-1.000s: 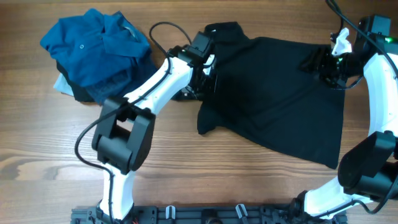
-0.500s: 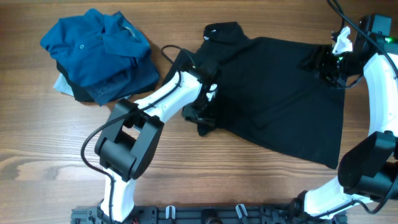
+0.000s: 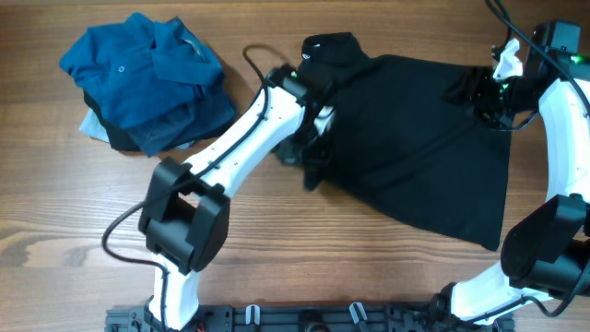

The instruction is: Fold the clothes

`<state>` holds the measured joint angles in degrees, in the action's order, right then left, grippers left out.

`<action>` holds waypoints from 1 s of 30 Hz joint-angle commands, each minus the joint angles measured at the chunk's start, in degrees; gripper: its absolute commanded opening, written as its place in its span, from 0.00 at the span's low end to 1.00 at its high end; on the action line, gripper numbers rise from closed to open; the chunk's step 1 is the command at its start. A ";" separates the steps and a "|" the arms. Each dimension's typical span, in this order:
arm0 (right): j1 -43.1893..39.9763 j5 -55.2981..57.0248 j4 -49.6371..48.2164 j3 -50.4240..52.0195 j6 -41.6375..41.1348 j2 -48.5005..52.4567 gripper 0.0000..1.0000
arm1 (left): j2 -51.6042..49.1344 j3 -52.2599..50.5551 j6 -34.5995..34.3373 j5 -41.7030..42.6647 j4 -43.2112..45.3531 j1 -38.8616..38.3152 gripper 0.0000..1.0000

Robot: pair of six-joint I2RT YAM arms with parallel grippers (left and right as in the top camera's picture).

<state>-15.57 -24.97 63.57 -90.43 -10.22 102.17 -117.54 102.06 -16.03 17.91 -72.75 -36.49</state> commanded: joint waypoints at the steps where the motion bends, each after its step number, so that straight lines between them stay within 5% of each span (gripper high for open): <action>1: -0.02 0.59 -0.13 0.02 -0.50 0.81 0.69 | 0.35 1.55 -0.68 -0.61 7.98 -2.62 0.04; 6: -0.02 0.57 -0.15 0.02 -0.50 0.81 0.69 | -4.07 1.44 1.88 -2.32 16.48 -4.39 0.04; 8: -0.02 0.52 -0.13 0.02 -0.50 0.81 0.69 | -5.33 1.44 3.37 -2.34 18.84 -4.66 0.11; 9: -0.02 0.26 -0.11 0.02 -0.48 0.81 0.69 | -5.97 1.44 3.69 -2.38 19.76 -4.68 0.28; 10: -0.02 -0.57 -0.07 0.02 -0.44 0.81 0.69 | -6.03 1.44 3.72 -2.69 19.98 -4.66 0.62; 12: -0.02 -0.74 0.11 0.02 -0.46 0.81 0.69 | -5.84 1.46 3.87 -4.52 18.08 -4.28 0.88; 16: -0.02 -0.74 0.11 0.02 -0.44 0.81 0.69 | -5.35 1.46 3.85 -4.50 10.78 -3.63 0.85; 18: -0.02 -0.74 0.07 0.02 -0.46 0.81 0.69 | -5.40 1.27 3.87 -4.52 8.00 -3.89 0.77; 20: -0.02 -0.72 0.07 0.02 -0.46 0.81 0.69 | -5.40 0.35 4.11 -4.87 7.26 -4.76 0.57; 25: -0.02 -0.72 0.07 0.02 -0.44 0.81 0.69 | -5.49 -5.81 4.02 -21.64 13.79 -7.85 0.63; 30: -0.02 -0.74 0.17 0.02 -0.44 0.79 0.69 | -5.49 -10.60 3.63 -30.62 20.55 -7.85 0.32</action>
<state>-15.57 -25.04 63.75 -90.43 -10.22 102.17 -123.44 93.21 -12.32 -4.32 -54.52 -44.93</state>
